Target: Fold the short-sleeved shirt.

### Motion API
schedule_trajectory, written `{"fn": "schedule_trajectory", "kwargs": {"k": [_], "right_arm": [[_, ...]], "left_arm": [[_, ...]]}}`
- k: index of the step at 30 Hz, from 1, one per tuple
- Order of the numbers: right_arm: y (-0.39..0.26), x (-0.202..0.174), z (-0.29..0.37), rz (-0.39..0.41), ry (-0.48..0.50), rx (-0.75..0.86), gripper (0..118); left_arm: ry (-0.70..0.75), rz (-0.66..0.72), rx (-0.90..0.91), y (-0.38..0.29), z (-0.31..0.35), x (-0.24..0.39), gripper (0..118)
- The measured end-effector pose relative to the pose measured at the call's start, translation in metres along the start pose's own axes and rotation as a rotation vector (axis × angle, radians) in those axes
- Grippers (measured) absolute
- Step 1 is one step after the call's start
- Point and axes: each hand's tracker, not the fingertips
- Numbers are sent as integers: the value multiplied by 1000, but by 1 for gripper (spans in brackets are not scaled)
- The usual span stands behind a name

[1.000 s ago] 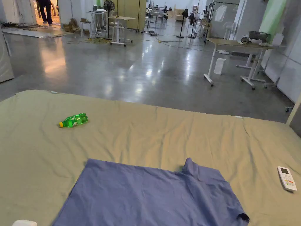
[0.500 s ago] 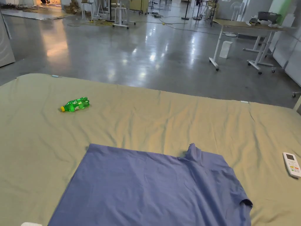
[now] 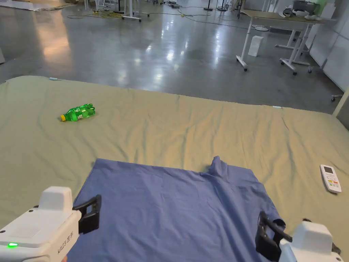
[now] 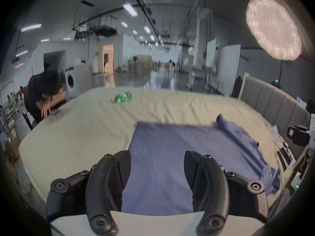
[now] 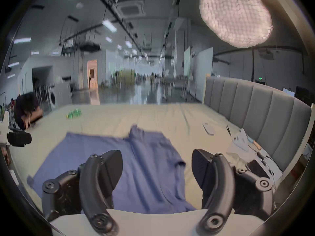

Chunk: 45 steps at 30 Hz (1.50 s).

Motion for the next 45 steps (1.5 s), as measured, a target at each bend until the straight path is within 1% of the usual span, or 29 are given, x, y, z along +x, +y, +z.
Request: {"fn": "schedule_trajectory", "kwargs": {"k": [1, 2, 3, 4, 5, 6, 8, 9, 10, 12, 14, 17, 22, 24, 25, 29, 30, 31, 32, 33, 34, 35, 36, 41, 43, 45], "right_arm": [[5, -4, -2, -1, 6, 31, 56], [9, -7, -3, 8, 6, 58, 41], [14, -13, -3, 33, -2, 91, 23], [20, -20, -1, 54, -11, 114, 16], [23, -23, -1, 73, -16, 142, 13], [27, -25, -1, 103, -18, 186, 3], [30, -27, -3, 64, 10, 168, 2], [29, -28, -2, 49, 12, 174, 2], [31, -29, -1, 67, 10, 204, 1], [35, -32, 1, 78, -7, 216, 0], [36, -32, 1, 100, -21, 221, 0], [36, -33, -1, 98, -12, 203, 0], [32, -32, -5, 107, -2, 170, 0], [28, -31, -7, 110, 7, 146, 0], [25, -32, -8, 106, 14, 131, 0], [15, -33, -10, 118, 33, 95, 0], [12, -34, -11, 116, 38, 85, 0], [10, -34, -12, 115, 41, 69, 0], [7, -33, -13, 113, 43, 58, 0], [5, -33, -14, 111, 45, 46, 0], [3, -33, -14, 110, 46, 32, 0], [1, -33, -15, 110, 46, 23, 0], [-1, -32, -15, 107, 45, 12, 0], [-10, -27, -17, 104, 44, -39, 0], [-13, -24, -17, 102, 44, -55, 0], [-15, -20, -15, 102, 43, -76, 0]], "left_arm": [[-2, 0, 42, 6, 3, 7, 61], [-1, -3, 65, 11, 7, 13, 52], [-3, -12, 92, 16, 10, 18, 35], [6, -20, 118, 20, 12, 24, 20], [21, -26, 133, 22, 14, 28, 13], [28, -34, 143, 23, 11, 26, 13], [30, -45, 158, 25, 14, 30, 6], [21, -49, 165, 26, 16, 31, 6], [20, -50, 170, 26, 15, 29, 3], [32, -66, 183, 27, 18, 32, 0], [34, -72, 176, 29, 18, 29, 0], [38, -67, 144, 30, 23, 20, 0], [13, -102, -48, 18, 31, -9, 0], [26, -75, -109, 6, 36, -26, 0], [6, -68, -180, 0, 36, -35, 0], [41, -28, -401, -29, 31, -66, 0], [57, -13, -460, -38, 26, -74, 1], [70, 3, -490, -46, 24, -80, 6], [69, 10, -526, -52, 21, -86, 18], [79, 34, -554, -58, 19, -91, 38], [88, 56, -577, -64, 15, -98, 51], [83, 75, -597, -68, 12, -102, 62], [77, 92, -622, -73, 7, -105, 69], [76, 145, -710, -95, -20, -109, 69], [130, 121, -743, -105, -28, -104, 69], [125, 111, -732, -106, -31, -97, 68]]}}
